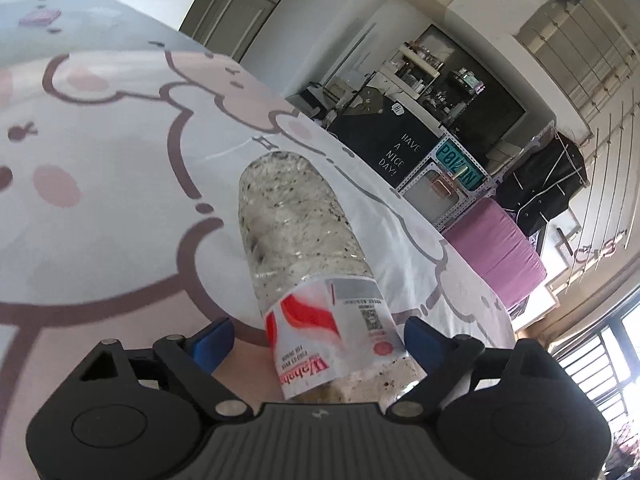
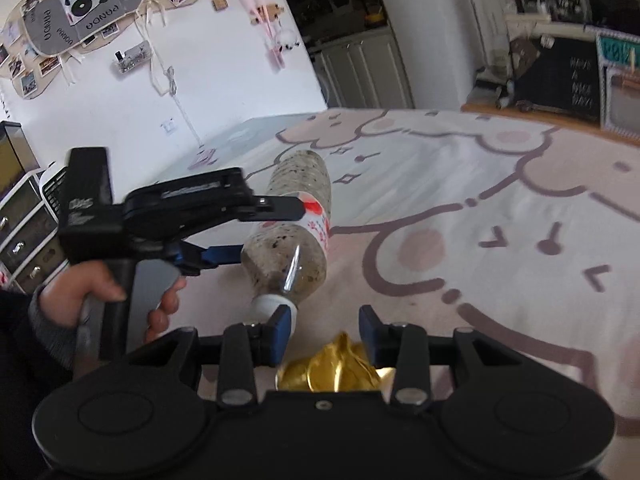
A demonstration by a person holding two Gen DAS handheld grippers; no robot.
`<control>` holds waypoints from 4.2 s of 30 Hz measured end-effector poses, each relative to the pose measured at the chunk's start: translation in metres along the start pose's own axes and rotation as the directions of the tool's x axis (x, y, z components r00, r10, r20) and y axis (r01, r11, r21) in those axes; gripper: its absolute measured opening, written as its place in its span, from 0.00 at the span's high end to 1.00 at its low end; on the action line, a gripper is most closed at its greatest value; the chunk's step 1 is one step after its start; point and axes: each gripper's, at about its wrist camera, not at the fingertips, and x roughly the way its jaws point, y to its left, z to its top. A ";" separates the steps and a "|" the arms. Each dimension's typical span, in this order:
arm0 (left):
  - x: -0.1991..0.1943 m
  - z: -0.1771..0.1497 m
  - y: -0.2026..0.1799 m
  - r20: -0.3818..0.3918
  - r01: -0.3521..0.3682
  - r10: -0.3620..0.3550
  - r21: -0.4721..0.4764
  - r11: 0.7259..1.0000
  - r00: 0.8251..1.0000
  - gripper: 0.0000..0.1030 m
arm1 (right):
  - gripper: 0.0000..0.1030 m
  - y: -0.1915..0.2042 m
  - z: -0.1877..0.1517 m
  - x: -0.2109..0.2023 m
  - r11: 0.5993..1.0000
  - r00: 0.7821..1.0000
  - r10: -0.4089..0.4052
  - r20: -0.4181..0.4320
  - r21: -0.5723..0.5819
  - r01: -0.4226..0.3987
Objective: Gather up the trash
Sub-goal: 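Grasp the clear plastic bottle with the left gripper while the right gripper grasps the gold wrapper, then lift the bottle and gold wrapper off the bed and carry them toward the wastebasket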
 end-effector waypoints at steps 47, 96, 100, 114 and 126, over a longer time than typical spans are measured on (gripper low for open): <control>-0.072 -0.083 -0.069 -0.164 -0.031 0.099 0.377 0.926 0.982 0.31 | 0.77 0.042 -0.095 -0.107 0.948 0.961 -0.247 0.125 -0.175 0.266; -0.124 -0.155 -0.067 -0.080 -0.139 0.199 0.467 0.873 0.977 0.36 | 0.60 0.067 -0.161 -0.132 0.924 0.924 -0.381 0.019 0.020 0.381; -0.128 -0.161 -0.068 -0.073 -0.115 0.171 0.486 0.866 0.983 0.37 | 0.61 0.069 -0.162 -0.134 0.931 0.931 -0.365 0.019 0.013 0.365; -0.140 -0.170 -0.065 -0.084 -0.090 0.143 0.454 0.887 0.986 0.37 | 0.56 0.091 -0.172 -0.138 0.906 0.918 -0.397 0.027 -0.149 0.396; -0.140 -0.170 -0.065 -0.085 -0.088 0.141 0.453 0.887 0.986 0.37 | 0.71 0.105 -0.181 -0.134 0.863 0.918 -0.390 0.070 -0.320 0.391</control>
